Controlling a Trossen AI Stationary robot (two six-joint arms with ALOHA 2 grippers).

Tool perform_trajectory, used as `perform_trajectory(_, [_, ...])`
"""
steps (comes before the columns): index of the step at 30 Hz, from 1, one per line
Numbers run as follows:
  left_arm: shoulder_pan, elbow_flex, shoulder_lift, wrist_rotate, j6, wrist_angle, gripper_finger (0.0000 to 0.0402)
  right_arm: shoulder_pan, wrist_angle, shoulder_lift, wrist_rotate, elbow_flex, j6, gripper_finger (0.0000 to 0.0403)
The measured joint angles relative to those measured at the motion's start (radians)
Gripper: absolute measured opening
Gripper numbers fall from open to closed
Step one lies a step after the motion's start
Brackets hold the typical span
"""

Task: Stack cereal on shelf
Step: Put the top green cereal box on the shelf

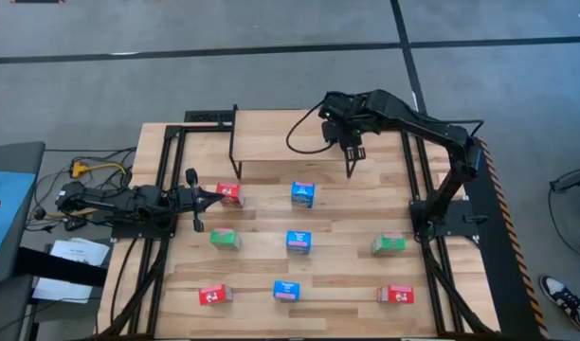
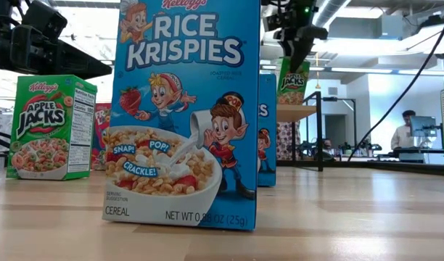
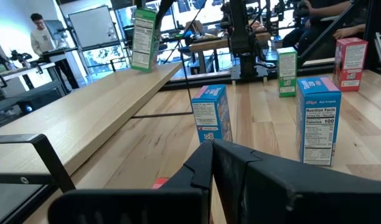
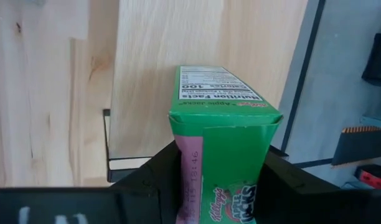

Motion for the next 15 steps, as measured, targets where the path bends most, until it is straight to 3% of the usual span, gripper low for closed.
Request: perform_trajectory(15, [0.0,0.0,0.0,0.0,0.0,0.0,0.0,-0.027,0.008,-0.003,-0.066,0.0,0.048,0.0176])
